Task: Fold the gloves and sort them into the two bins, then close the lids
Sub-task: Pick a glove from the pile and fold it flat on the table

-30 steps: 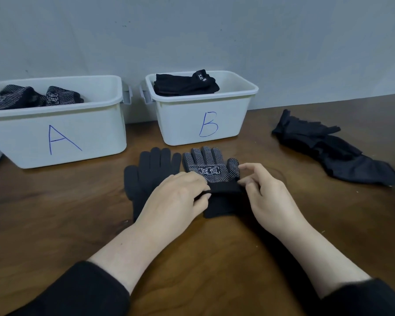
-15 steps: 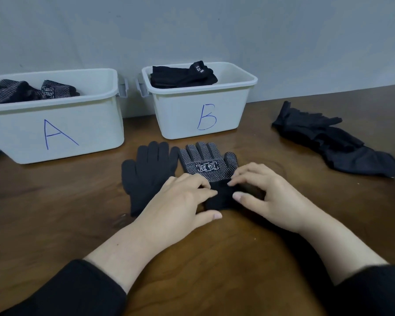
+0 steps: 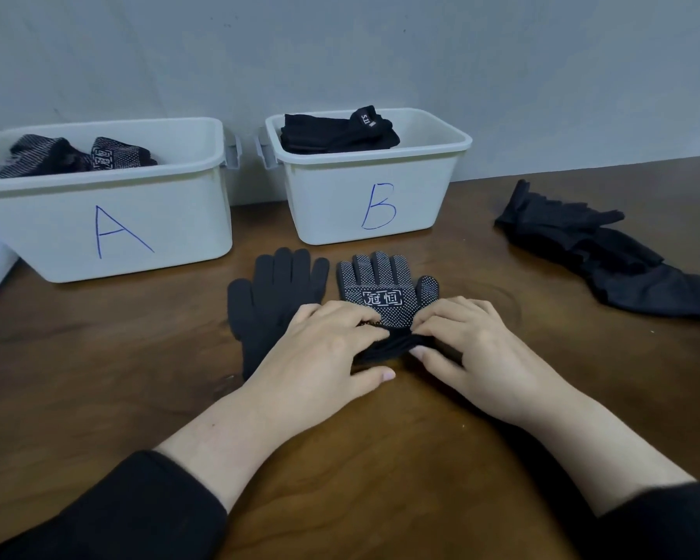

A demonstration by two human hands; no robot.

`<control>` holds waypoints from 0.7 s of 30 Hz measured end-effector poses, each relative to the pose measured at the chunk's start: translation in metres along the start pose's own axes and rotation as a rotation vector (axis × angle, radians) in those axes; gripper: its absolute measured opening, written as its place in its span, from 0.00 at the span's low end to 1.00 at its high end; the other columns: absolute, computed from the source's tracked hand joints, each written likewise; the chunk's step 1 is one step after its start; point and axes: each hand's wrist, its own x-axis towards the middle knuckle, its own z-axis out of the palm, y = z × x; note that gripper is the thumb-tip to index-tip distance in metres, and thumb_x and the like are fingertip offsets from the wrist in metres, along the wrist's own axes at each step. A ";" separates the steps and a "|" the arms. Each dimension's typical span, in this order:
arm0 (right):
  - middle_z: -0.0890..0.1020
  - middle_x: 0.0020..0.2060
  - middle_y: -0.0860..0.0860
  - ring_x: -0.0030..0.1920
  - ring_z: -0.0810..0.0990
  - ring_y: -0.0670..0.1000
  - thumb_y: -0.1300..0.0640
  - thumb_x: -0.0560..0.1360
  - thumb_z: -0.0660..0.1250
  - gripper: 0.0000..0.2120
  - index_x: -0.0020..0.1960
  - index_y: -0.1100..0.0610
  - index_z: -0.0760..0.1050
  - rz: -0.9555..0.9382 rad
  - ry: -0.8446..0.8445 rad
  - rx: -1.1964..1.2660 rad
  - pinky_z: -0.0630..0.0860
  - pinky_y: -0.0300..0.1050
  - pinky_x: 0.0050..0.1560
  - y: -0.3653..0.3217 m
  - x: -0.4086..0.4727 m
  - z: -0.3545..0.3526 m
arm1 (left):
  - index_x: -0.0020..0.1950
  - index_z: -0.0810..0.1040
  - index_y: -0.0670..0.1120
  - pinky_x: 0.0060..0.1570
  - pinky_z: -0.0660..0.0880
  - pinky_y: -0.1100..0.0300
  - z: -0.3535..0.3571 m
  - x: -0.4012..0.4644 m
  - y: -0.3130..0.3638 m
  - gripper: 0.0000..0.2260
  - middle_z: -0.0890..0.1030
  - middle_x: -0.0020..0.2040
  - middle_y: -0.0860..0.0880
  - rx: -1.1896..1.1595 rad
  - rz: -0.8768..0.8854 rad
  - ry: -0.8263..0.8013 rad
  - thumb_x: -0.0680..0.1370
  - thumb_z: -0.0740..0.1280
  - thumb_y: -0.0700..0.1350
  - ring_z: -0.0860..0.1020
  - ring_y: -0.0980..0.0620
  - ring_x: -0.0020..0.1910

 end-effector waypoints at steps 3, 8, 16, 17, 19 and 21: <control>0.77 0.56 0.38 0.58 0.74 0.42 0.44 0.80 0.60 0.12 0.53 0.48 0.78 0.010 0.016 0.014 0.66 0.50 0.67 -0.005 -0.001 -0.003 | 0.59 0.82 0.56 0.67 0.63 0.54 0.000 0.000 -0.001 0.10 0.79 0.59 0.59 -0.021 0.002 0.072 0.82 0.64 0.52 0.72 0.56 0.62; 0.78 0.44 0.41 0.50 0.74 0.44 0.40 0.79 0.62 0.10 0.51 0.44 0.76 0.122 -0.001 0.092 0.68 0.41 0.59 -0.012 -0.003 -0.001 | 0.55 0.81 0.56 0.65 0.65 0.54 -0.002 -0.001 -0.002 0.08 0.81 0.48 0.59 -0.129 -0.075 0.079 0.82 0.63 0.54 0.75 0.59 0.54; 0.83 0.41 0.41 0.41 0.78 0.51 0.51 0.78 0.72 0.05 0.51 0.43 0.77 0.399 0.170 0.433 0.74 0.43 0.45 -0.007 0.012 0.006 | 0.71 0.71 0.62 0.48 0.73 0.69 -0.005 0.017 -0.004 0.21 0.79 0.43 0.58 -0.428 -0.325 0.083 0.79 0.69 0.50 0.78 0.59 0.46; 0.82 0.41 0.42 0.41 0.78 0.49 0.53 0.77 0.73 0.08 0.52 0.42 0.76 0.411 0.195 0.428 0.74 0.43 0.44 -0.005 0.013 0.010 | 0.72 0.70 0.61 0.47 0.73 0.70 -0.005 0.020 -0.004 0.22 0.79 0.41 0.56 -0.441 -0.331 0.087 0.79 0.70 0.49 0.78 0.59 0.44; 0.78 0.41 0.43 0.42 0.76 0.46 0.55 0.76 0.74 0.13 0.56 0.43 0.76 0.409 0.218 0.358 0.74 0.40 0.44 -0.003 0.016 0.014 | 0.72 0.70 0.59 0.48 0.74 0.65 -0.004 0.025 -0.004 0.23 0.78 0.41 0.56 -0.423 -0.322 0.089 0.78 0.71 0.47 0.77 0.58 0.42; 0.75 0.44 0.40 0.44 0.73 0.43 0.56 0.74 0.75 0.14 0.57 0.46 0.77 0.322 0.224 0.166 0.72 0.42 0.49 -0.001 0.018 0.016 | 0.70 0.72 0.57 0.55 0.74 0.58 -0.003 0.027 -0.005 0.22 0.76 0.48 0.57 -0.302 -0.274 0.083 0.78 0.71 0.48 0.76 0.58 0.47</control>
